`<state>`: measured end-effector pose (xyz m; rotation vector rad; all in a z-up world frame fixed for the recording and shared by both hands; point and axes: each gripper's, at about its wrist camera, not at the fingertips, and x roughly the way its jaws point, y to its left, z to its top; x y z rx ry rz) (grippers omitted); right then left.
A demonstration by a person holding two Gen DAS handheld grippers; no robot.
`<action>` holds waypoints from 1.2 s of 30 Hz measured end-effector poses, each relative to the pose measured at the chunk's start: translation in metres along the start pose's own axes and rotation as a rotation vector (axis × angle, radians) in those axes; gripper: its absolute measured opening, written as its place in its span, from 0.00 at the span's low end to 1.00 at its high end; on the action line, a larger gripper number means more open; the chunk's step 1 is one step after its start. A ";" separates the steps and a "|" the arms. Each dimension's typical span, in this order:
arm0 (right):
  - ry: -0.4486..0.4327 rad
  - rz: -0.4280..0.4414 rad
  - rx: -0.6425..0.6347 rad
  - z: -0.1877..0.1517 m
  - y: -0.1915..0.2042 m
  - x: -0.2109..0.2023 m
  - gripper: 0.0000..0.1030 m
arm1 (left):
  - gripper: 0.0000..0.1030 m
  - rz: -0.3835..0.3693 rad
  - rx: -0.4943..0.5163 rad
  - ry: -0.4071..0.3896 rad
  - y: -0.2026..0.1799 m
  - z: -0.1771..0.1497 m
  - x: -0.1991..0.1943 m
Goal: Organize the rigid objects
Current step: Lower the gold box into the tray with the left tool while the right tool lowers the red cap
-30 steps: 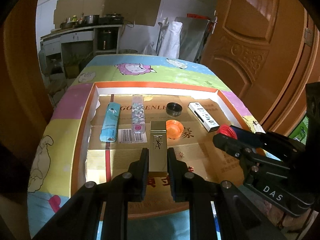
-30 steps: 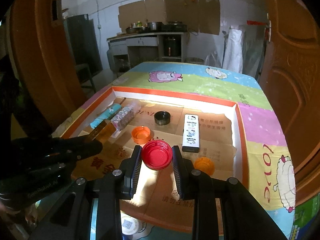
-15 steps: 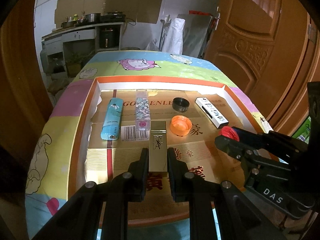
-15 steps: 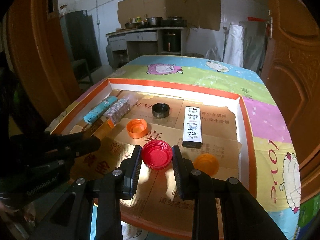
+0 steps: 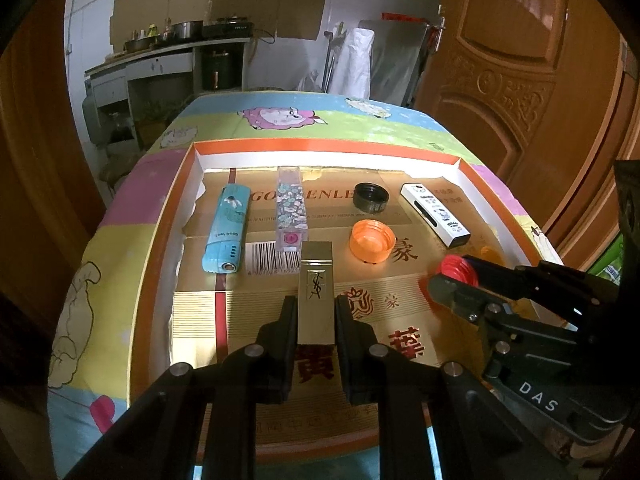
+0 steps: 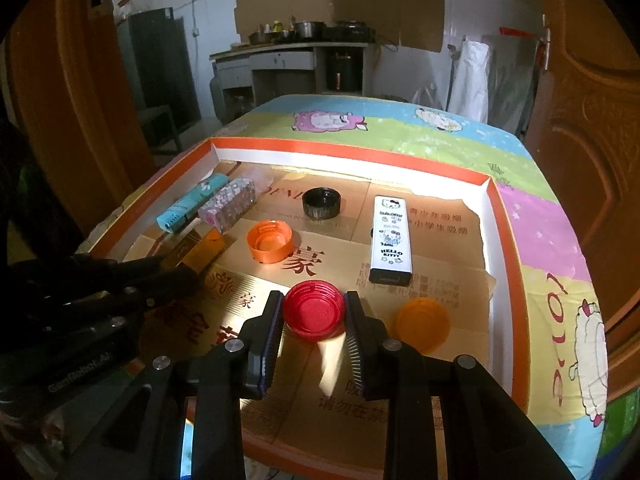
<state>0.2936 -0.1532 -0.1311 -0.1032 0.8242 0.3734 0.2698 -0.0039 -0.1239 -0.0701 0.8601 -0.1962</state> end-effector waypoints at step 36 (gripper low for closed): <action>-0.044 0.016 0.063 -0.001 -0.013 -0.011 0.37 | 0.39 -0.032 -0.031 -0.051 0.005 0.000 -0.013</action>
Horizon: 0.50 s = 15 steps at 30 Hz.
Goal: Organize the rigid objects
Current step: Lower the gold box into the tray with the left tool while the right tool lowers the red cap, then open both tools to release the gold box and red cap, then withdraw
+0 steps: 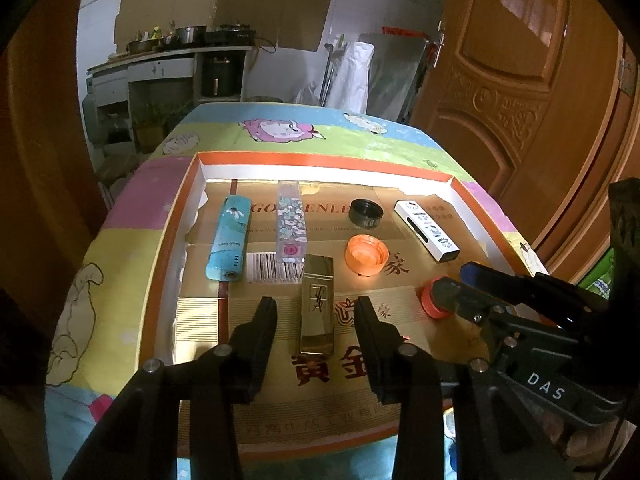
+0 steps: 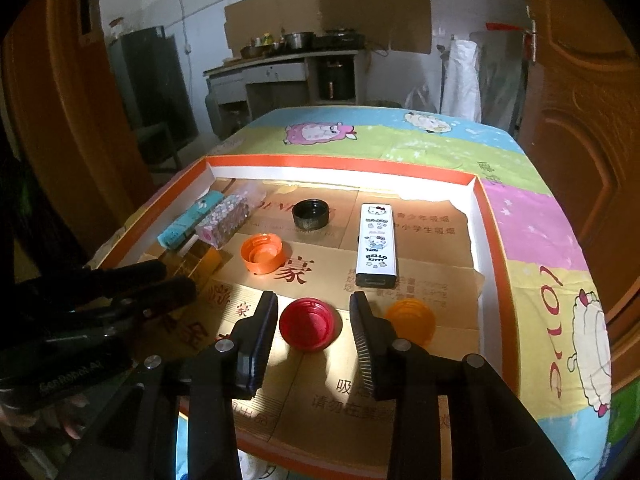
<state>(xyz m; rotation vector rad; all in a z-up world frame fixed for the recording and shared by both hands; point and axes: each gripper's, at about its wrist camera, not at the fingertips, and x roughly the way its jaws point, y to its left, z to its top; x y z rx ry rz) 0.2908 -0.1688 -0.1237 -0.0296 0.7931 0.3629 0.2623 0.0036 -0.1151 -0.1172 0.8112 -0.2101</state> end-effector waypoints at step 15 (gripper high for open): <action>-0.056 -0.026 0.013 -0.003 0.005 -0.055 0.37 | 0.39 0.026 0.006 -0.040 -0.011 -0.009 -0.043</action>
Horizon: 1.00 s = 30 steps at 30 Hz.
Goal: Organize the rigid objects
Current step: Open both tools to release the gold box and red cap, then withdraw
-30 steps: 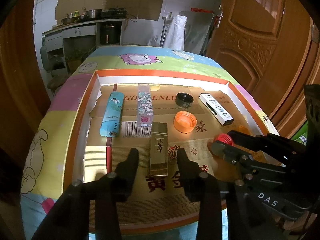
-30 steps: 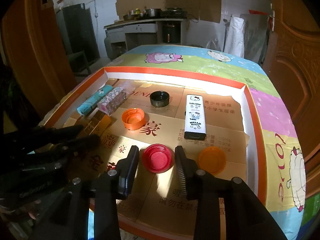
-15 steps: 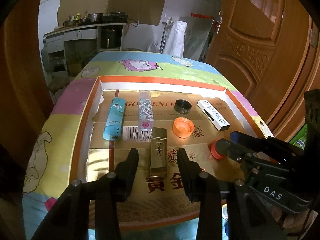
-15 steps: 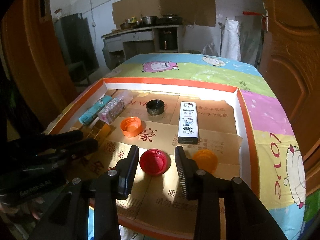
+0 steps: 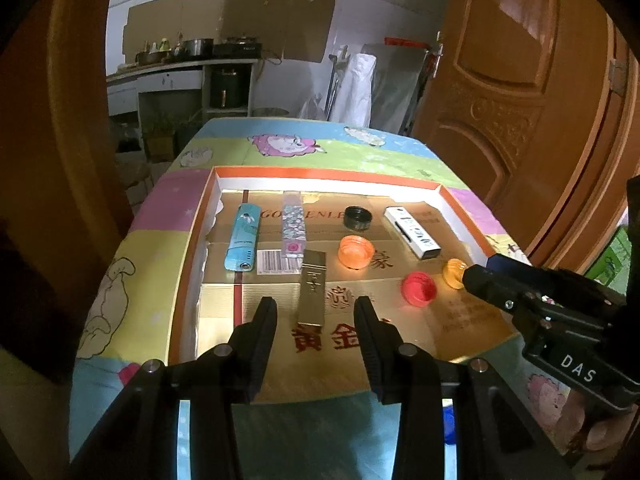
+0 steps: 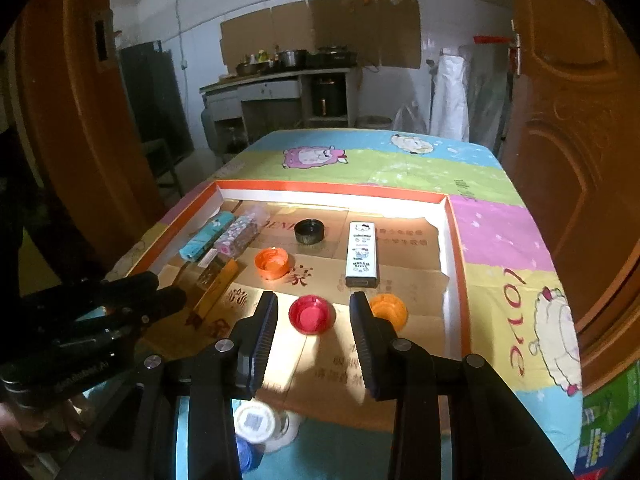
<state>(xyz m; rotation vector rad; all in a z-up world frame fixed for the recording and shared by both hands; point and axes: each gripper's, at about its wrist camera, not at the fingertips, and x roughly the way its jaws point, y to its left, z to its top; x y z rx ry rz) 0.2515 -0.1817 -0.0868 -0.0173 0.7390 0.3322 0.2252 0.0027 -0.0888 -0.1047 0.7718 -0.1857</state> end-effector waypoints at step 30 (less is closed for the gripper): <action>-0.043 -0.026 0.077 -0.049 -0.013 -0.081 0.43 | 0.39 -0.137 0.110 0.072 -0.070 -0.056 -0.027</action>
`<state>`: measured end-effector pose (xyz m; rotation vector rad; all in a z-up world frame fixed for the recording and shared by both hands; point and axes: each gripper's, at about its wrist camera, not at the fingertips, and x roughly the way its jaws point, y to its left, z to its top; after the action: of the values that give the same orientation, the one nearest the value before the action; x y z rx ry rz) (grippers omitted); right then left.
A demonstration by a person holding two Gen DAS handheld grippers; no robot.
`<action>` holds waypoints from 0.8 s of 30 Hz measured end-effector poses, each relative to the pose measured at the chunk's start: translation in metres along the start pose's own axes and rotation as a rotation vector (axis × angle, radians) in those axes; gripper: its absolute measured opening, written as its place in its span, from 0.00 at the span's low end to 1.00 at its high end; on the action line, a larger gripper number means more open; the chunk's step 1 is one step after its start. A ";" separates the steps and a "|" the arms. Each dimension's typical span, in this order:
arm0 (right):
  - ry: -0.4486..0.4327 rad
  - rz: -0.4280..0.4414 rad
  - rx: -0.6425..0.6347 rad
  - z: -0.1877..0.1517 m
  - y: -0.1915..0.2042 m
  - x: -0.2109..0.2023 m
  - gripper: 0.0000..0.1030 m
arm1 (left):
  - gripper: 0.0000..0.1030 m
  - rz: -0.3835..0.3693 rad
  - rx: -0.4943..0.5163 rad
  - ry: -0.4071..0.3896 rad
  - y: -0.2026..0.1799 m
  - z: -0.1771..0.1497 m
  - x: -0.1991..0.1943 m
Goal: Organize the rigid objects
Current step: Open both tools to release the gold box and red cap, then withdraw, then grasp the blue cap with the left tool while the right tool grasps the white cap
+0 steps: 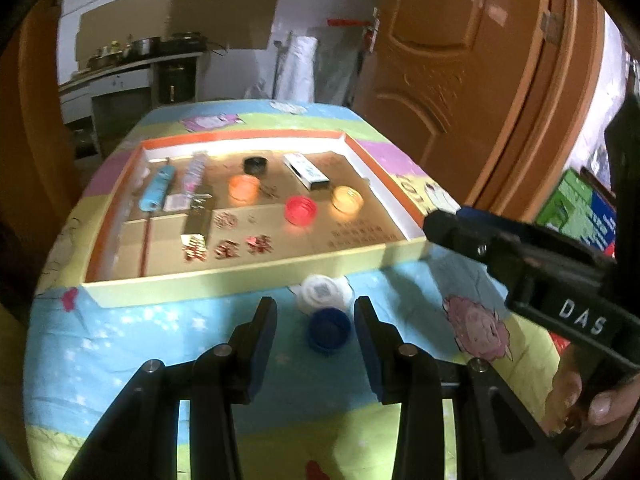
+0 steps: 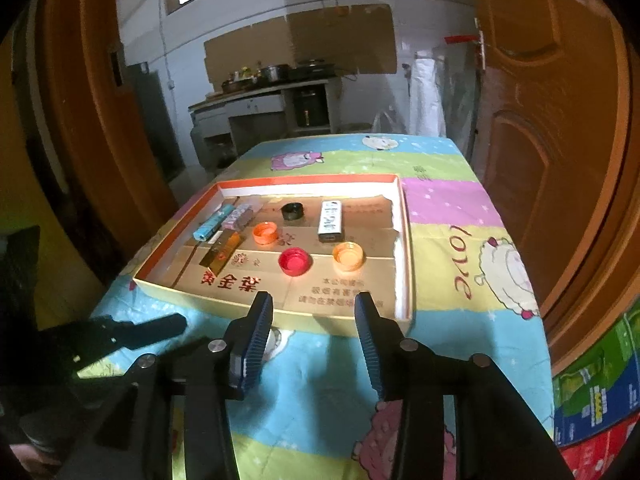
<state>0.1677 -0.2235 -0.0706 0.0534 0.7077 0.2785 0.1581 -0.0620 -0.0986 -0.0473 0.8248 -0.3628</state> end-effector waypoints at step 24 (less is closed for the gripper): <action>0.100 0.075 0.026 -0.015 0.001 0.035 0.45 | 0.29 0.053 -0.043 0.050 0.018 -0.013 0.027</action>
<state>0.1832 -0.2135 -0.1041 0.0909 0.8096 0.3456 0.1710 -0.0530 -0.1302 -0.0563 0.8815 -0.2968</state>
